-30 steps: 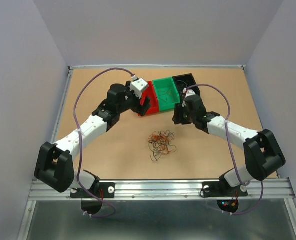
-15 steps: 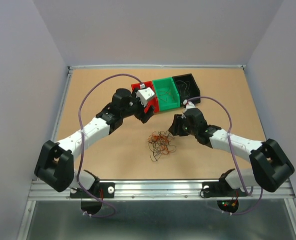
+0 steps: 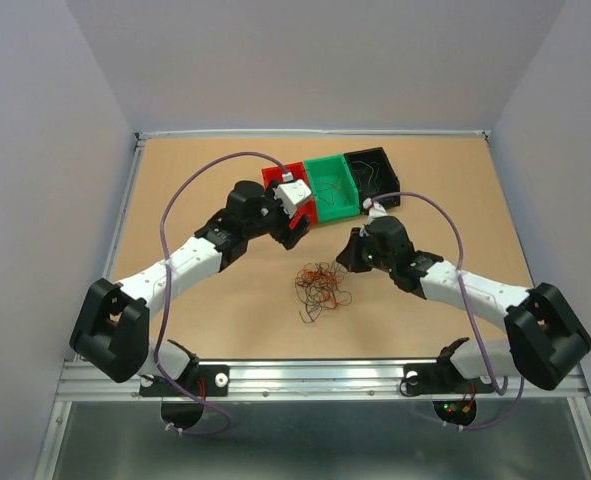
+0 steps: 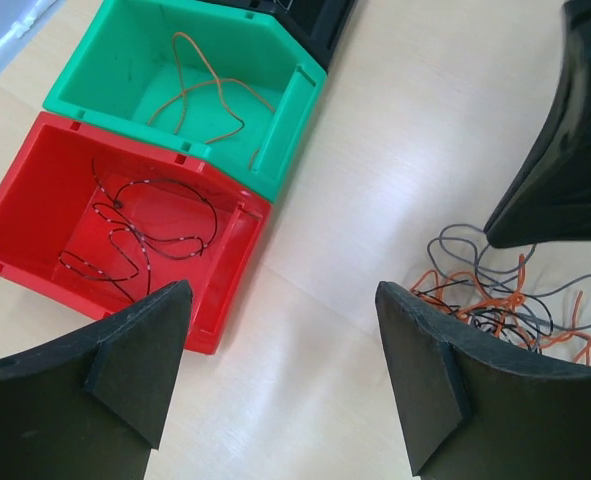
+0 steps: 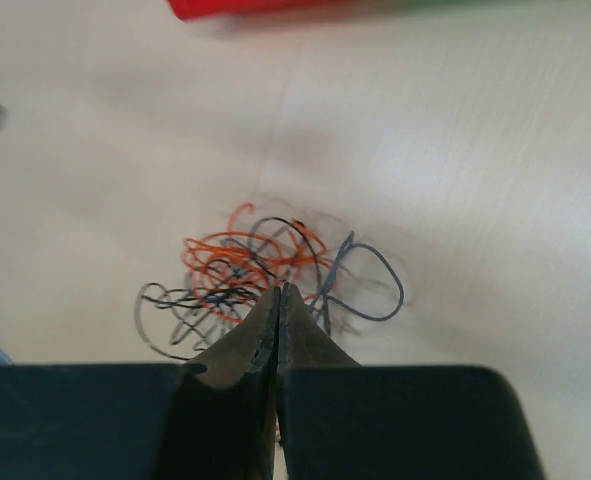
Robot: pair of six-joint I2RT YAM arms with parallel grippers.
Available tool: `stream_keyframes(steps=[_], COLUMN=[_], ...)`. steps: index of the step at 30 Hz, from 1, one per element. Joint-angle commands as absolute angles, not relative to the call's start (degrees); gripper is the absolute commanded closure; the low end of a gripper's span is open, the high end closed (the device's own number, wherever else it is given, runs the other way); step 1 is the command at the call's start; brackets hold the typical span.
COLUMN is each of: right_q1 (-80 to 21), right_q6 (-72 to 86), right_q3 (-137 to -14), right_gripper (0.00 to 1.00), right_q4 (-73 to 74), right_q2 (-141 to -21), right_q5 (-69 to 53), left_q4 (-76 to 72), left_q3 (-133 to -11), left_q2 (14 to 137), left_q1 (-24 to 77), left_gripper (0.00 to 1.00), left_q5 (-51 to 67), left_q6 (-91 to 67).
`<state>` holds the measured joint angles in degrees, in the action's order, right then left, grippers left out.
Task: Untangle the cables
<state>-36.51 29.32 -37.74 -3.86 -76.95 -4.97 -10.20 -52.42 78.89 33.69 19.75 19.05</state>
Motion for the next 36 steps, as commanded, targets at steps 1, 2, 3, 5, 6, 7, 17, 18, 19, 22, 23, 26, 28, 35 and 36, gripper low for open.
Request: stream_keyframes(steps=[1,2,3,5,6,7,17,18,19,22,23,26,28,35,36], right_q1=[-37.1,-37.2,-37.1,-37.1,-37.1,-37.1,-37.1,-37.2,-37.2,-37.1,-37.2,-37.1,-37.1,-32.5,-31.6], right_q6=[27.4,27.2,26.9,26.0,25.8,25.3,23.9,23.6,23.6,22.7,22.4,21.0,19.9,18.0,18.1], right_q3=[-43.0,-43.8,-44.8,-48.2,-49.4,-50.4,-63.9,-64.9,-66.3,-67.9,-68.2,-69.0,-69.7,-74.5,-75.7], right_gripper=[0.99,0.99,0.99,0.99,0.99,0.99,0.99,0.99,0.99,0.99,0.99,0.99,0.99,0.99,0.99], right_q4=[-6.6,-5.5,-4.8,-2.9,-2.3,-1.9,-0.2,-0.2,-0.2,0.0,1.3,1.3,1.2,1.1,1.1], right_q2=[-67.8,-66.6,-65.8,-64.0,-63.4,-62.4,-60.1,-60.5,-60.6,-61.3,-61.5,-62.9,-64.8,-72.5,-73.3], right_q5=[-8.6,-9.5,-9.8,-10.2,-10.2,-10.4,-11.7,-11.1,-10.1,-4.4,-1.3,3.6,9.2,16.0,15.7], left_q4=[-12.9,-13.4,-13.7,-15.0,-15.6,-16.2,-22.0,-22.4,-22.8,-23.6,-23.7,-23.9,-24.0,-24.0,-23.9], left_q3=[-51.1,-50.8,-50.6,-49.7,-49.3,-48.3,-43.4,-43.2,-42.6,-42.4,-42.3,-42.3,-42.5,-42.8,-42.8], left_q2=[76.1,75.8,75.6,74.7,74.4,74.0,67.9,67.6,67.3,66.9,67.1,67.3,68.0,69.2,69.1], left_q1=[34.0,33.9,34.0,33.9,33.9,34.0,33.9,34.0,33.9,33.9,33.9,33.9,33.9,33.9,33.8], left_gripper=[0.14,0.14,0.14,0.14,0.14,0.14,0.14,0.14,0.14,0.14,0.14,0.14,0.14,0.14,0.14], left_q5=[22.3,22.8,23.1,23.3,23.4,23.6,24.8,24.3,23.8,22.8,22.5,22.1,21.9,21.4,21.4], left_q6=[20.6,20.7,20.9,21.0,21.2,21.3,22.0,22.0,21.9,21.6,21.5,21.5,21.5,21.6,21.7])
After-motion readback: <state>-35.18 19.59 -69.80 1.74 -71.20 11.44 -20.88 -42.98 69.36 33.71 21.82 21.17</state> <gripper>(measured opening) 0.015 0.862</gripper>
